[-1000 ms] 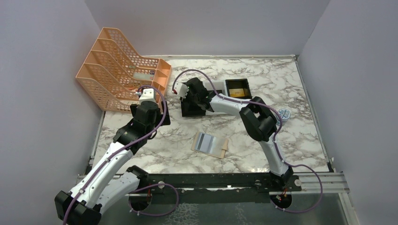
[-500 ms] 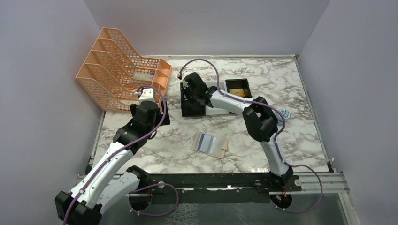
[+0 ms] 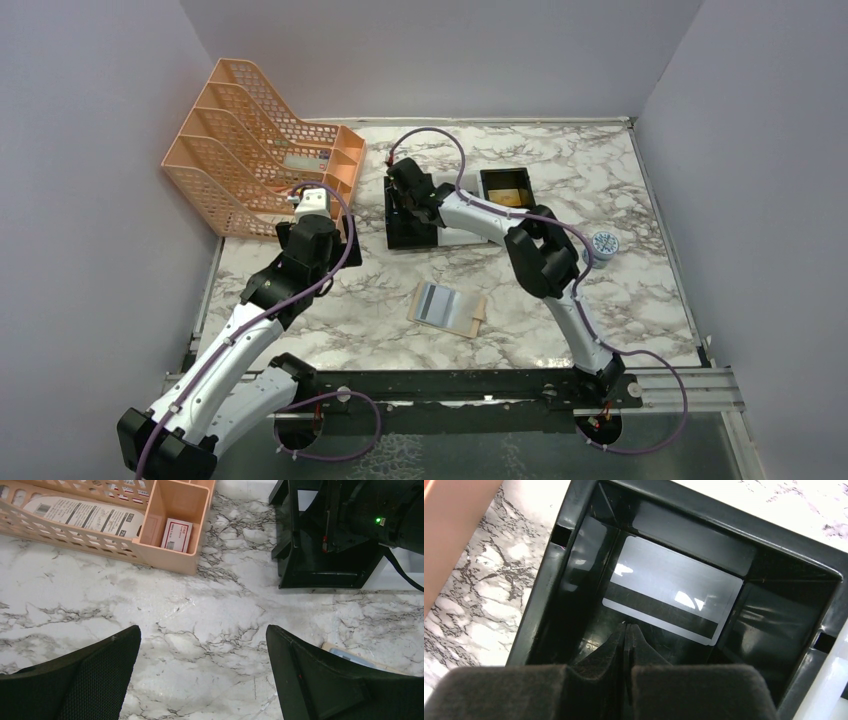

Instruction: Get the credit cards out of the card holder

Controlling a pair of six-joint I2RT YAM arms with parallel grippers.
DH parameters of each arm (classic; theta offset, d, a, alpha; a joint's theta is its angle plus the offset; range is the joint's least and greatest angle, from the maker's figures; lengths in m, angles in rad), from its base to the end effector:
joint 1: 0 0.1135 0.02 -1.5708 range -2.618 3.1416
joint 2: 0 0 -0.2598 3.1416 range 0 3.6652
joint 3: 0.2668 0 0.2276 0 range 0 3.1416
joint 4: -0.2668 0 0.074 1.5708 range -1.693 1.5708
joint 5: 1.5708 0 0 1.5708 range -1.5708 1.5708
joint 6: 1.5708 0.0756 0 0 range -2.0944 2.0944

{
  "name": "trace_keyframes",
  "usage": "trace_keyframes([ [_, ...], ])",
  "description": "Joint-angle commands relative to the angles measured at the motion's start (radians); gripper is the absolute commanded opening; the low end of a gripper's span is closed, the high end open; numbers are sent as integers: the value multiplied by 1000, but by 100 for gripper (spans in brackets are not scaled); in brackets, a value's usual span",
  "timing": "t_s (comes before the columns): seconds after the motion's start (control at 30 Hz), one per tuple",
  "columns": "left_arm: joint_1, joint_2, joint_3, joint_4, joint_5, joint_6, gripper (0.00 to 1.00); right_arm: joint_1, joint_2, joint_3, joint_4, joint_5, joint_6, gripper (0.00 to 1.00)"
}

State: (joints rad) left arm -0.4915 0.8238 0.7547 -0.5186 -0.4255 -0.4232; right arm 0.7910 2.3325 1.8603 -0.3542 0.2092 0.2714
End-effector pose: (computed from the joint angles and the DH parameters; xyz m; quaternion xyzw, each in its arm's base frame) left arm 0.1783 -0.0601 0.2696 -0.0702 0.8646 -0.0367 0.4961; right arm 0.3785 0.3604 0.1463 -0.2013 0.9051 0.0994 0.3611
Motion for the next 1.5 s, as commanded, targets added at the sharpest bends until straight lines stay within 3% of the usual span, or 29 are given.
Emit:
trace_keyframes([
  [0.0, 7, -10, 0, -5, 18, 11, 99, 7, 11, 4, 4, 35, 32, 2],
  [0.27, 10, -9, 0, -6, 18, 12, 99, 6, 104, 96, -52, 70, 26, 2],
  [0.63, 11, -8, 0, -4, 20, 11, 99, 7, 89, 63, -21, 170, 6, 2],
  [0.8, 11, -4, 2, -4, 26, 12, 99, 6, 51, 70, -20, 58, -34, 4],
  [1.0, 13, 4, 4, -4, 37, 13, 99, 7, -86, 33, 14, -117, -45, 15],
  [1.17, 15, 8, 6, -4, 51, 15, 99, 7, -257, -135, 109, -214, -25, 35],
  [1.47, 18, 28, 7, -4, 73, 18, 99, 6, -607, -611, 243, -88, 80, 41],
])
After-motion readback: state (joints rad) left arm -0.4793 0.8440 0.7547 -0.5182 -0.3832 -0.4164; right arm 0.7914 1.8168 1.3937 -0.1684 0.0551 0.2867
